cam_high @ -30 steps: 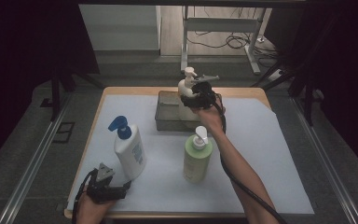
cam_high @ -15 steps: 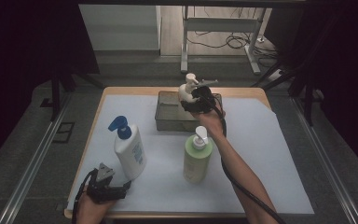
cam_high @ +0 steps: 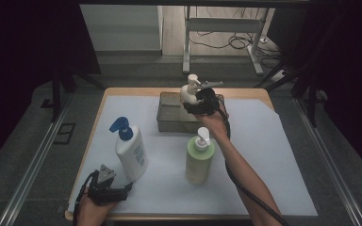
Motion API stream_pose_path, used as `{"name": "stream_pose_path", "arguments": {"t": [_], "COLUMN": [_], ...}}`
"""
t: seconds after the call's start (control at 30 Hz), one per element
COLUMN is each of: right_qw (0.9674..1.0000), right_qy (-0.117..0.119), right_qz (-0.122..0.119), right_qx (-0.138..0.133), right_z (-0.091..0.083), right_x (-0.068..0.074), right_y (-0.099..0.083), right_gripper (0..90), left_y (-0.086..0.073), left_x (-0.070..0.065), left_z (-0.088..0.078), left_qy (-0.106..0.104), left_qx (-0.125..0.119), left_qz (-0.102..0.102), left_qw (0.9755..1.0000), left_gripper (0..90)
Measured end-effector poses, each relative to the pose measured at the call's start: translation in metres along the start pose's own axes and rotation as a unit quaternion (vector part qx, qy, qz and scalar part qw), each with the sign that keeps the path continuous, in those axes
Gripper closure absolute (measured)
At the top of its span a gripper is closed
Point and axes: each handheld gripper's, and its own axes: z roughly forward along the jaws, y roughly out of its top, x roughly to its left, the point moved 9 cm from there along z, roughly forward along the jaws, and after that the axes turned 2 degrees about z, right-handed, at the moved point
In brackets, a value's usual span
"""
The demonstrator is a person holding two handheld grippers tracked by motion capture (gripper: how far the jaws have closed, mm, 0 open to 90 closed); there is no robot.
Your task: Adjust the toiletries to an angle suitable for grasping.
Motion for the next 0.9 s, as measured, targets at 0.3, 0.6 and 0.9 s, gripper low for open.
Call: {"name": "stream_pose_path", "arguments": {"t": [0.3,0.6,0.9], "right_qw": [0.9999,0.9995,0.9993], "right_qy": [0.008,0.025,0.025], "right_qz": [-0.014,-0.006,-0.008], "right_qx": [0.006,0.018,0.027], "right_z": [-0.011,-0.024,-0.037], "right_x": [-0.002,-0.005,-0.015], "right_y": [-0.012,-0.030,-0.048], "right_gripper": [34.1,39.3,58.1], "left_y": [0.000,0.000,0.000], "left_x": [0.000,0.000,0.000], "left_z": [0.000,0.000,0.000], "left_qy": [0.000,0.000,0.001], "left_qx": [-0.001,-0.001,-0.001], "left_qz": [0.000,0.000,0.000], "left_qw": [1.0000,1.0000,1.0000], "left_gripper": [11.9,11.9,11.9]}}
